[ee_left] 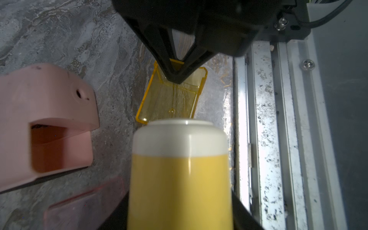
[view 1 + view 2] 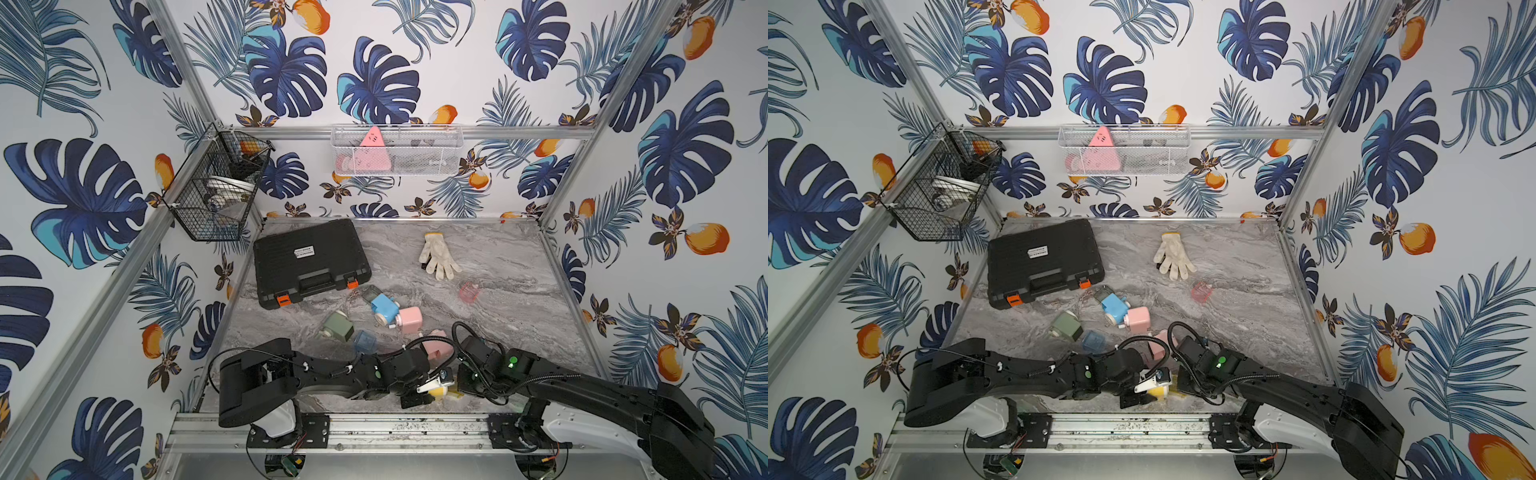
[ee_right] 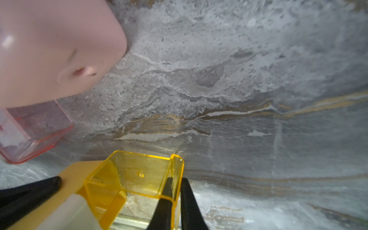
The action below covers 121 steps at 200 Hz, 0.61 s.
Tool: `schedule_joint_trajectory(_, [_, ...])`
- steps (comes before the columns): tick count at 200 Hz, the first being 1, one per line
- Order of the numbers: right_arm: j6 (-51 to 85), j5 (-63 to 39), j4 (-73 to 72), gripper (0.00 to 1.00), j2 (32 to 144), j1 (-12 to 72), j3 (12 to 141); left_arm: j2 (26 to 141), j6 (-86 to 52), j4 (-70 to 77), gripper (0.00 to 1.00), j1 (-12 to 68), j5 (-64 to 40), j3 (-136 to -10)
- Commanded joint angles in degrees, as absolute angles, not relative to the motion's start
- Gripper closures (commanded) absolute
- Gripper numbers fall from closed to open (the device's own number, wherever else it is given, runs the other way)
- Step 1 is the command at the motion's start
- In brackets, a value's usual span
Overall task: Put the tray back into the pencil sharpener
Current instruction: Close the container of the pencil sharpener.
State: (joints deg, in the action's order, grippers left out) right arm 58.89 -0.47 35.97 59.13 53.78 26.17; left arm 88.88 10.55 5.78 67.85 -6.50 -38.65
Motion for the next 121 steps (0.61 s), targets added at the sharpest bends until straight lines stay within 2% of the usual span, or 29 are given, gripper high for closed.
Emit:
schedule_joint_trajectory(1, [58.4, -0.3, 37.8, 0.90, 58.9, 53.8, 26.1, 89.0, 11.2, 3.1, 0.57, 67.8, -5.5, -38.4])
schedule_joint_trajectory(59, [58.0, -0.5, 40.8, 0.90, 57.4, 53.8, 26.2, 89.3, 12.1, 2.6, 0.57, 67.8, -5.3, -38.8])
schedule_joint_trajectory(121, [58.4, -0.7, 38.4, 0.83, 57.6, 53.8, 25.9, 89.5, 12.2, 3.5, 0.56, 67.8, -5.4, -38.7])
